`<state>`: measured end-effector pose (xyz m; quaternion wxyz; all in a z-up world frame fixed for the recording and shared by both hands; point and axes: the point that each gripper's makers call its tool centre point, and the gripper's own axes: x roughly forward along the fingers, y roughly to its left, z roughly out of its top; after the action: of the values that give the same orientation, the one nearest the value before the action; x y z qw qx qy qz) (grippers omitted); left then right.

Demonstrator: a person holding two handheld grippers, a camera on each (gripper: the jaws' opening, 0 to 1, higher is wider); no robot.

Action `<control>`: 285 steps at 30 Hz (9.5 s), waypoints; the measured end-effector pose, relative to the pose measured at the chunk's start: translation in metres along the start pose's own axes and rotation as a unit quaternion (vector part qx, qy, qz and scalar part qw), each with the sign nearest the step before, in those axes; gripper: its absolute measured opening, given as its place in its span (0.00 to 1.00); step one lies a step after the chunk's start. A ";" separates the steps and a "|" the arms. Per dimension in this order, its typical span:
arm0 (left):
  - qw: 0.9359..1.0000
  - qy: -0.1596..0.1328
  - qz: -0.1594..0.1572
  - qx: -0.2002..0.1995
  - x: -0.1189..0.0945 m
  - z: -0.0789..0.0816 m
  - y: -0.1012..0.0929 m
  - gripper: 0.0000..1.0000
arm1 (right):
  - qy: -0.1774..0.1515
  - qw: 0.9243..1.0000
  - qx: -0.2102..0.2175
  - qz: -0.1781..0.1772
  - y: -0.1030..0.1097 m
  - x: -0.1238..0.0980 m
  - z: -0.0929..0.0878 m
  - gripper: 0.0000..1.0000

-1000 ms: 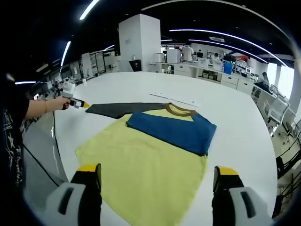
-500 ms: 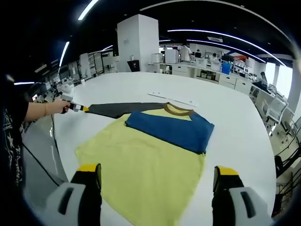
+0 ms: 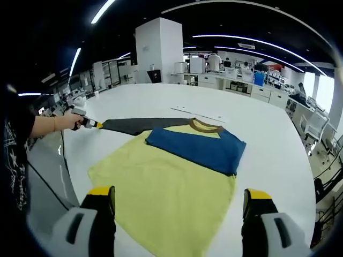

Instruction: Fold the garment on the visible template until the final outline fits inside the template.

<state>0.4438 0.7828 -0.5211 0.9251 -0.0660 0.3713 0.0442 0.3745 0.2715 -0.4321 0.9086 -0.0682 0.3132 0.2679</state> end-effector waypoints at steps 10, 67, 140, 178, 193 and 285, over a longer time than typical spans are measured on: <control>0.999 0.003 0.007 0.031 0.009 0.008 0.006 0.00 | 0.006 1.000 -0.007 -0.006 0.000 0.000 -0.003 1.00; 0.986 -0.102 -0.105 0.078 0.012 0.103 -0.107 0.00 | -0.019 1.000 0.001 0.000 0.001 -0.010 -0.003 1.00; 0.919 -0.102 -0.324 0.202 -0.017 0.106 -0.428 0.00 | 0.000 0.999 0.040 0.020 0.017 -0.014 -0.044 1.00; 0.872 -0.064 -0.398 0.278 -0.019 0.024 -0.514 0.00 | 0.003 0.998 0.061 0.011 0.014 -0.016 -0.060 1.00; 0.870 -0.023 -0.400 0.286 0.010 -0.020 -0.527 0.00 | 0.021 0.997 0.068 0.007 0.010 -0.017 -0.074 1.00; 0.899 0.002 -0.336 0.280 -0.103 -0.069 -0.252 0.56 | 0.111 0.990 0.088 -0.003 -0.005 -0.004 -0.121 0.71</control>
<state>0.3552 0.5200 -0.4769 0.8645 0.0747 0.3264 -0.3748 0.3099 0.2302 -0.5262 0.8716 -0.0177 0.4341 0.2272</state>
